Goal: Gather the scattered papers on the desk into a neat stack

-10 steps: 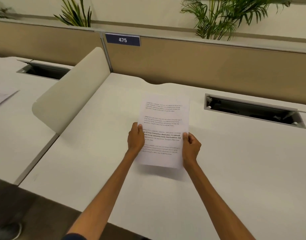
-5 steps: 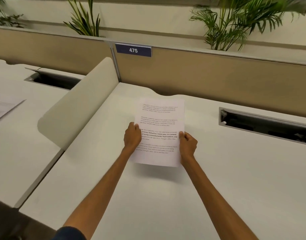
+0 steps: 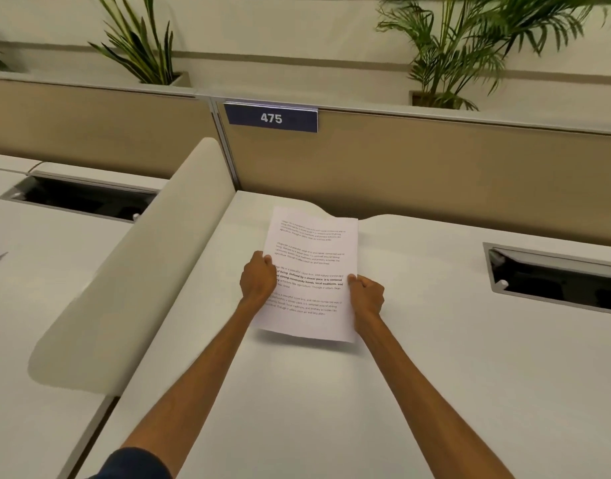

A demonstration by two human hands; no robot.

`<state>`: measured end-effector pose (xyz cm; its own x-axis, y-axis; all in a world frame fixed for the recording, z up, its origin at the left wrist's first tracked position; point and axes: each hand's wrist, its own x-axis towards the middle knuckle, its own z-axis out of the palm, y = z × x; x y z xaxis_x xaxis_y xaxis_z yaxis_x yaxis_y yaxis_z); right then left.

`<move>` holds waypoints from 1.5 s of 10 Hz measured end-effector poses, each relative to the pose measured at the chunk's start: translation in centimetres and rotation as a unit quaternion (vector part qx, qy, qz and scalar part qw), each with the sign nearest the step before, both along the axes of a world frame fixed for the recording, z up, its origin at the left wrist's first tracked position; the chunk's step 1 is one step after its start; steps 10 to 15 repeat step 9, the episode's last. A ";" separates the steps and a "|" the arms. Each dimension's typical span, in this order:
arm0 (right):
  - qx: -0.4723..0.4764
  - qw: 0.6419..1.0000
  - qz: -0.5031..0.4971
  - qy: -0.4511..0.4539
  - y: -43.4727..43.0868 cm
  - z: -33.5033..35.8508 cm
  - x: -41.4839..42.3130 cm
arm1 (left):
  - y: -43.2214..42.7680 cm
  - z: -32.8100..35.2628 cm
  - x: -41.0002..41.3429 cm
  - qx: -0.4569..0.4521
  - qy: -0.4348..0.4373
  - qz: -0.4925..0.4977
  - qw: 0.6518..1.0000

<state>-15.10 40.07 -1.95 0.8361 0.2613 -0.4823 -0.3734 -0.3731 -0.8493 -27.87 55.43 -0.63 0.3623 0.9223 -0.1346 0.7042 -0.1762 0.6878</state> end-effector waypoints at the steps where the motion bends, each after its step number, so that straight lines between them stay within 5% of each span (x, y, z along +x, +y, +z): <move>1: -0.024 1.000 0.009 -0.003 2.0 -0.8 1.0 | 2.1 -0.9 1.0 -0.007 0.034 -0.005 0.999; 4: -0.126 0.987 0.056 -0.087 3.8 -1.9 2.3 | 4.4 -2.6 1.6 0.005 0.063 0.032 0.998; 9: -0.215 0.928 0.123 -0.277 1.9 -1.1 0.9 | 0.9 -3.4 0.1 0.192 0.194 -0.031 0.961; 15: -0.215 0.928 0.123 -0.277 1.9 -1.1 0.9 | 0.9 -3.4 0.1 0.192 0.194 -0.031 0.961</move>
